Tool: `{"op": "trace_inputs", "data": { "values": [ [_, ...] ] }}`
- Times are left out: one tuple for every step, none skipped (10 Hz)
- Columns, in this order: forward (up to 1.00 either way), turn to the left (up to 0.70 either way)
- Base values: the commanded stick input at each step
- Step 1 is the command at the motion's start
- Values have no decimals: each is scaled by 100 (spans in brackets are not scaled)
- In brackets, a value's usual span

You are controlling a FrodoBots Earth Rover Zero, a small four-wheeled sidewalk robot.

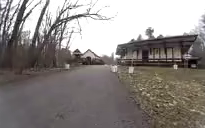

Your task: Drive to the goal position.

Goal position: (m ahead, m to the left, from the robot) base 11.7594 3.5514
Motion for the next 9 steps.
{"op": "trace_inputs", "data": {
  "values": [
    [100,0],
    [100,0],
    [100,0],
    [100,0],
    [100,0],
    [100,0],
    [100,0],
    [100,0],
    [100,0]
  ]
}}
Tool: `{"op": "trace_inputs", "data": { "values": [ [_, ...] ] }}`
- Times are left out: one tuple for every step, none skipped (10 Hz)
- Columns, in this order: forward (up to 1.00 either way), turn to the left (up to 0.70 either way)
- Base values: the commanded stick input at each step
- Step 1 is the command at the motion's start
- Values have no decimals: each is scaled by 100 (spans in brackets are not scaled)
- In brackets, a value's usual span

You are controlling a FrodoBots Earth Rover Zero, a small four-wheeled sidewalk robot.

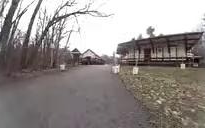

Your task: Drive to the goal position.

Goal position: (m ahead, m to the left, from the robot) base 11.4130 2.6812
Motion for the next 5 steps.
{"op": "trace_inputs", "data": {
  "values": [
    [100,0],
    [100,0],
    [100,0],
    [100,0],
    [100,0]
  ]
}}
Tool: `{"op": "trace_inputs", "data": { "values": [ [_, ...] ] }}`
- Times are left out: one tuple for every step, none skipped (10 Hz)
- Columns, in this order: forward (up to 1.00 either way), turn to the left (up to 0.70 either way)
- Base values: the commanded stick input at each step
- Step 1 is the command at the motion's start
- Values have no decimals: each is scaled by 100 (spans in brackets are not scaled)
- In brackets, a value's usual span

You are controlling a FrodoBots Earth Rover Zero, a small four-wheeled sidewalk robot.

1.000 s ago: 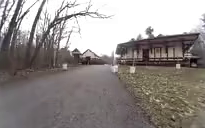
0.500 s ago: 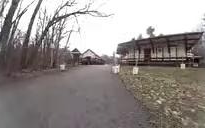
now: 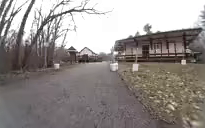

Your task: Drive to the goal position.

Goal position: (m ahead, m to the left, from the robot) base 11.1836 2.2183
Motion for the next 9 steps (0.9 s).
{"op": "trace_inputs", "data": {
  "values": [
    [100,0],
    [100,0],
    [100,0],
    [100,0],
    [100,0],
    [100,0],
    [100,0],
    [100,0],
    [100,0]
  ]
}}
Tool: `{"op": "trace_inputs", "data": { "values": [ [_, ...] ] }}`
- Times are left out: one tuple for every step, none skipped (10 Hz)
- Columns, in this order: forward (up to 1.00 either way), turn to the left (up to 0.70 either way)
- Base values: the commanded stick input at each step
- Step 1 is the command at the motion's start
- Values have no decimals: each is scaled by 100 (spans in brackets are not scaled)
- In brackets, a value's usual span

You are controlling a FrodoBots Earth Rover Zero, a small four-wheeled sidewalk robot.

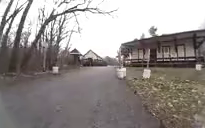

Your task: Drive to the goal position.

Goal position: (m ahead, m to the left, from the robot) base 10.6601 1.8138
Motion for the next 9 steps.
{"op": "trace_inputs", "data": {
  "values": [
    [100,0],
    [100,0],
    [100,0],
    [100,0],
    [100,0],
    [100,0],
    [100,0],
    [100,0],
    [100,0]
  ]
}}
